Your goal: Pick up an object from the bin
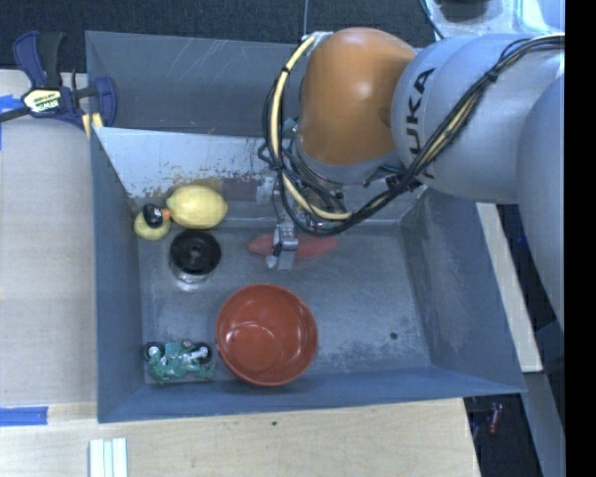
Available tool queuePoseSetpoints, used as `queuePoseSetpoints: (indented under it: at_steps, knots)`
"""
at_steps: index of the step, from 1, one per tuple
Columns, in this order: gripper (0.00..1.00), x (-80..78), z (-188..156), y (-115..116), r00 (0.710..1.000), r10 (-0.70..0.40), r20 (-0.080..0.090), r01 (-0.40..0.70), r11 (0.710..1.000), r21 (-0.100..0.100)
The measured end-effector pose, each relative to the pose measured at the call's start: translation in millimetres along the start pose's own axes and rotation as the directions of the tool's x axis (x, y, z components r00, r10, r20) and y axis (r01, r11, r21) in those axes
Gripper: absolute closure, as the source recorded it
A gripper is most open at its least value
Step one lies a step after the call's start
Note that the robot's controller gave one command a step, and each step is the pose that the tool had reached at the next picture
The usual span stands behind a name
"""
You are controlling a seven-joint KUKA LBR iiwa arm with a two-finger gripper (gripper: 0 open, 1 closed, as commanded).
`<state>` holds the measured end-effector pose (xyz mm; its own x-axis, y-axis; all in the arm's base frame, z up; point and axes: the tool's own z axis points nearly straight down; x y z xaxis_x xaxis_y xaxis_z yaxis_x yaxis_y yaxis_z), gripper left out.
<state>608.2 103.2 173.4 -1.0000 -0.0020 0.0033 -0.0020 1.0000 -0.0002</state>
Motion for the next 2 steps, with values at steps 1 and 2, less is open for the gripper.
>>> queuePoseSetpoints:
  at_steps: [1,2]
  knots:
    - [0.00,-1.8,-3,0,1.000,0.002,0.007,-0.002,1.000,-0.001]
    - [0.00,-8.3,88,-47,0.999,-0.044,0.013,0.044,0.999,0.000]
